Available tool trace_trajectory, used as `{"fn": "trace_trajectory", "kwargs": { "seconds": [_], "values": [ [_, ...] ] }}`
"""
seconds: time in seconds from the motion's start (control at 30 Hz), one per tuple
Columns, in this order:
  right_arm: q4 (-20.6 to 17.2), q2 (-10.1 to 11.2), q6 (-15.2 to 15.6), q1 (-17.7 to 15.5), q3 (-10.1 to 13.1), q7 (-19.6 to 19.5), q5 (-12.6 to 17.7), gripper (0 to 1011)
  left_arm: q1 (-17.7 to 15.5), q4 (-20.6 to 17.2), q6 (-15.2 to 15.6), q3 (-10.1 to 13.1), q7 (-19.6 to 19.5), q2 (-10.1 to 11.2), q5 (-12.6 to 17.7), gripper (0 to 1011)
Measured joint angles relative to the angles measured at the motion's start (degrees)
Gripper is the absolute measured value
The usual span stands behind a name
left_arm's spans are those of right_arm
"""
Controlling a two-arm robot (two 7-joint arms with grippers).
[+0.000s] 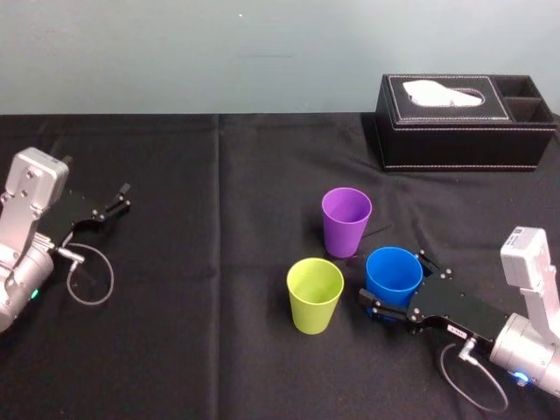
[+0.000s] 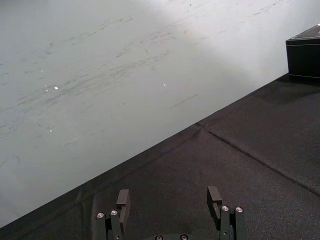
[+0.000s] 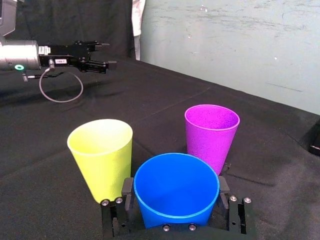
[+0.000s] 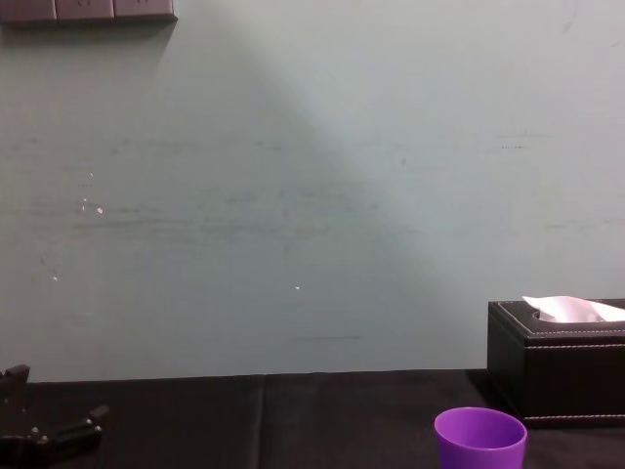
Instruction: Stack the three plastic cups sequentially using one hand.
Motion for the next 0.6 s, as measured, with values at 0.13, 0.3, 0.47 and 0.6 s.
{"fn": "trace_trajectory", "kwargs": {
  "seconds": [0.13,0.3,0.47,0.6],
  "values": [
    [0.0,0.1,0.0,-0.1,0.0,0.0,0.0,932,0.0,0.0,0.0,0.0,0.0,0.0,0.0,1012],
    [-0.1,0.1,0.0,-0.1,0.1,0.0,0.0,820,0.0,0.0,0.0,0.0,0.0,0.0,0.0,1011],
    [-0.2,0.2,0.0,-0.2,0.1,-0.1,0.1,758,0.0,0.0,0.0,0.0,0.0,0.0,0.0,1011],
    [-0.2,0.2,0.0,-0.2,0.1,-0.1,0.1,741,0.0,0.0,0.0,0.0,0.0,0.0,0.0,1011]
  ]
}}
